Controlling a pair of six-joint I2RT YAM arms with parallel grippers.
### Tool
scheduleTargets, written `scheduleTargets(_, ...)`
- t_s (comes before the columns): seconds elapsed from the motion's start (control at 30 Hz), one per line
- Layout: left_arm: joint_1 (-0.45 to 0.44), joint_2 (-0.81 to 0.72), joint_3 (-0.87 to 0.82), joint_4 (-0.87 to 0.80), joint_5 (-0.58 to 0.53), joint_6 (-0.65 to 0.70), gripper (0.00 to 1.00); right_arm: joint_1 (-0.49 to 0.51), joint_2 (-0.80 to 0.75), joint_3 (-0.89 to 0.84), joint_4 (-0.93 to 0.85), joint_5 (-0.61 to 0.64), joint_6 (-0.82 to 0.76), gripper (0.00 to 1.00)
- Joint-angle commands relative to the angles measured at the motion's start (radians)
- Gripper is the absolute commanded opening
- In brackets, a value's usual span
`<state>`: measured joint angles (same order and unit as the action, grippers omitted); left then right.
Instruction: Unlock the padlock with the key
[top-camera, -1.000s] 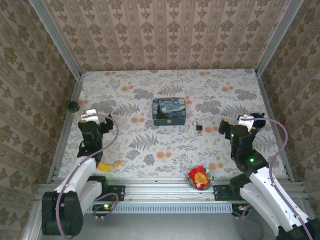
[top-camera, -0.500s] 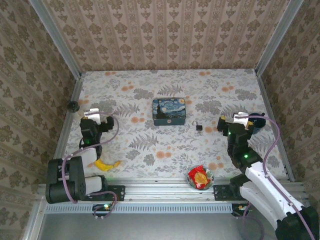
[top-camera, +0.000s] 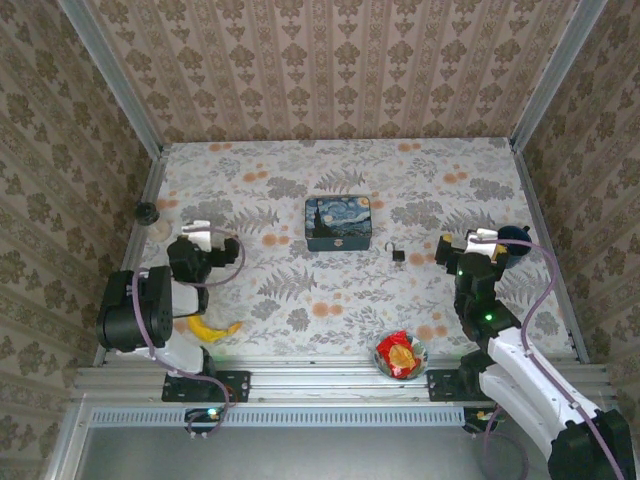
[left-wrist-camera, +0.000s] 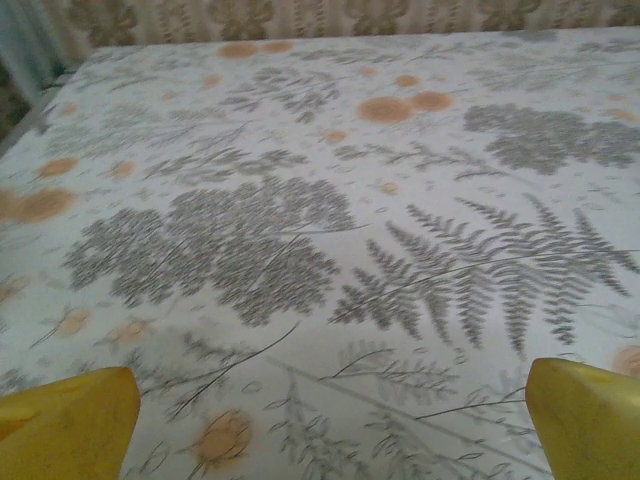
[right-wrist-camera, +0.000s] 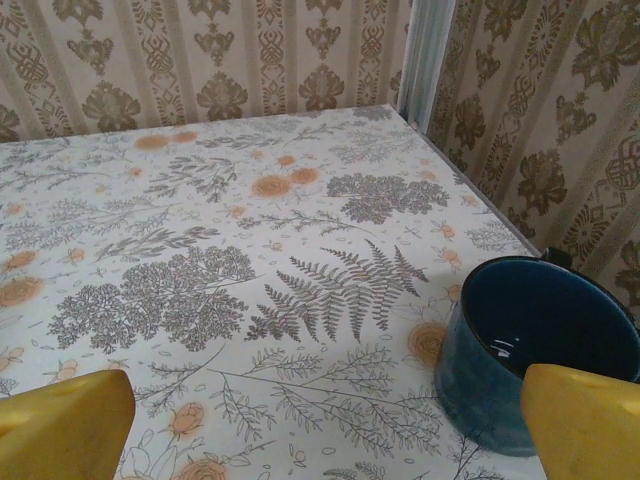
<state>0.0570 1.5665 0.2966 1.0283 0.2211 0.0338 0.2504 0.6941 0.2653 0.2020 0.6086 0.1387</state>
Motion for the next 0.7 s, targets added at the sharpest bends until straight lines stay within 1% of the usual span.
scheduleTargets(0.0, 0.006, -0.012, 0.073, -0.075, 0.137, 0.062, 1.00, -0.035, 0.011, -0.059, 0.171, -0.049, -0.031, 1.00)
scheduleTargets(0.03, 0.009, 0.000, 0.066, -0.032, 0.141, 0.053, 1.00, -0.052, 0.021, -0.076, 0.207, -0.074, -0.028, 1.00)
scheduleTargets(0.1, 0.012, -0.007, 0.068, -0.051, 0.140, 0.055, 1.00, -0.083, 0.047, -0.097, 0.269, -0.119, -0.024, 1.00)
scheduleTargets(0.17, 0.011, -0.003, 0.065, -0.038, 0.102, 0.043, 1.00, -0.113, 0.087, -0.104, 0.321, -0.156, -0.022, 1.00)
scheduleTargets(0.3, 0.010, -0.003, 0.065, -0.038, 0.086, 0.038, 1.00, -0.150, 0.182, -0.083, 0.380, -0.201, -0.009, 1.00)
scheduleTargets(0.47, 0.007, -0.003, 0.065, -0.039, 0.084, 0.040, 1.00, -0.161, 0.368, -0.039, 0.498, -0.241, -0.003, 1.00)
scheduleTargets(0.6, 0.007, -0.003, 0.065, -0.039, 0.083, 0.040, 1.00, -0.166, 0.558, -0.018, 0.676, -0.267, -0.040, 1.00)
scheduleTargets(0.67, 0.007, -0.002, 0.065, -0.040, 0.083, 0.039, 1.00, -0.169, 0.587, 0.013, 0.667, -0.294, -0.075, 1.00)
